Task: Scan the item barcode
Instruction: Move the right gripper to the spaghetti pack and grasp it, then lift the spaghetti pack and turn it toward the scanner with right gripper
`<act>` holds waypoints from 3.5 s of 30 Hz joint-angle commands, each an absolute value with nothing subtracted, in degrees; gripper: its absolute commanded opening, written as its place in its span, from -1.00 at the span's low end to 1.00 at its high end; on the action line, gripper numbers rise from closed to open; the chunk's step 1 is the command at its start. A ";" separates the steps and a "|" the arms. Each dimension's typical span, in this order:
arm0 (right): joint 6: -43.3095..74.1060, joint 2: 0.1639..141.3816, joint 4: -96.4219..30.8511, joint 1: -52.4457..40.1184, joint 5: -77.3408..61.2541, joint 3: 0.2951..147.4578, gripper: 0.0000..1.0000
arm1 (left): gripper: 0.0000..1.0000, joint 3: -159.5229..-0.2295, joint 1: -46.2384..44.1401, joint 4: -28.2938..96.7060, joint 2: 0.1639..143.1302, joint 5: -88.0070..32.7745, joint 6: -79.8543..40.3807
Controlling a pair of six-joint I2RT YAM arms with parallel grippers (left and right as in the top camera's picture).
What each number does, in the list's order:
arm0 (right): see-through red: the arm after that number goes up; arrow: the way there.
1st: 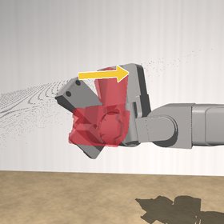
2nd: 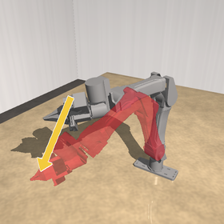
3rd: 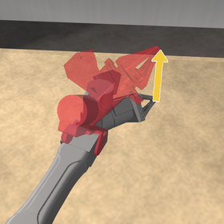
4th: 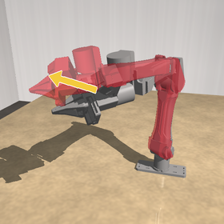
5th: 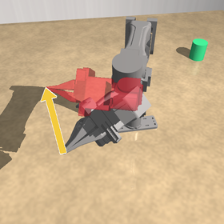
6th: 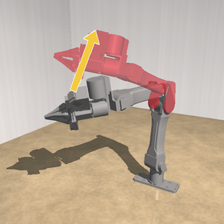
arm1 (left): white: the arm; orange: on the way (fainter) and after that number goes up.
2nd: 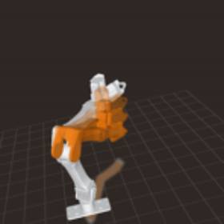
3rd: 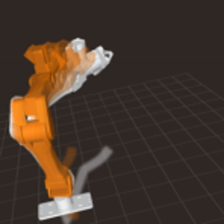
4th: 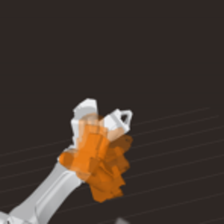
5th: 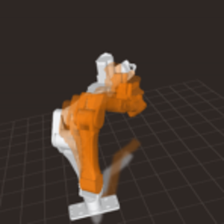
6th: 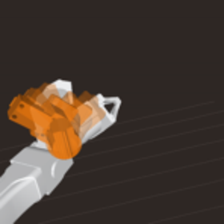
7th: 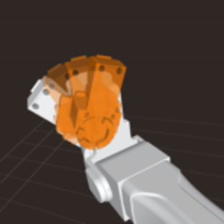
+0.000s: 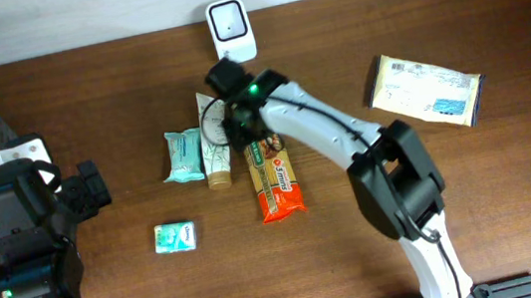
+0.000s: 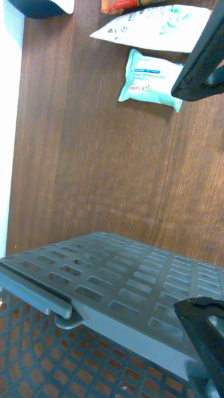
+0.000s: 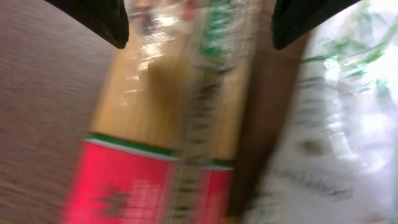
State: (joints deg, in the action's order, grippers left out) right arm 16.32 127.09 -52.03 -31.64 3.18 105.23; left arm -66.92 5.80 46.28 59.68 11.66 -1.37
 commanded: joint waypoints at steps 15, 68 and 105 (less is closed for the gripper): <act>9.67 137.23 -53.98 -16.05 -39.81 105.93 -0.34 | 0.98 -67.66 6.07 46.22 59.29 12.27 -1.93; -11.94 127.79 -76.95 -14.00 -29.76 109.08 0.77 | 0.99 -67.66 6.07 46.22 59.27 12.27 -1.93; 10.41 119.13 -73.34 -28.62 13.26 98.61 -0.92 | 0.98 -67.66 6.07 46.22 59.27 12.27 -1.93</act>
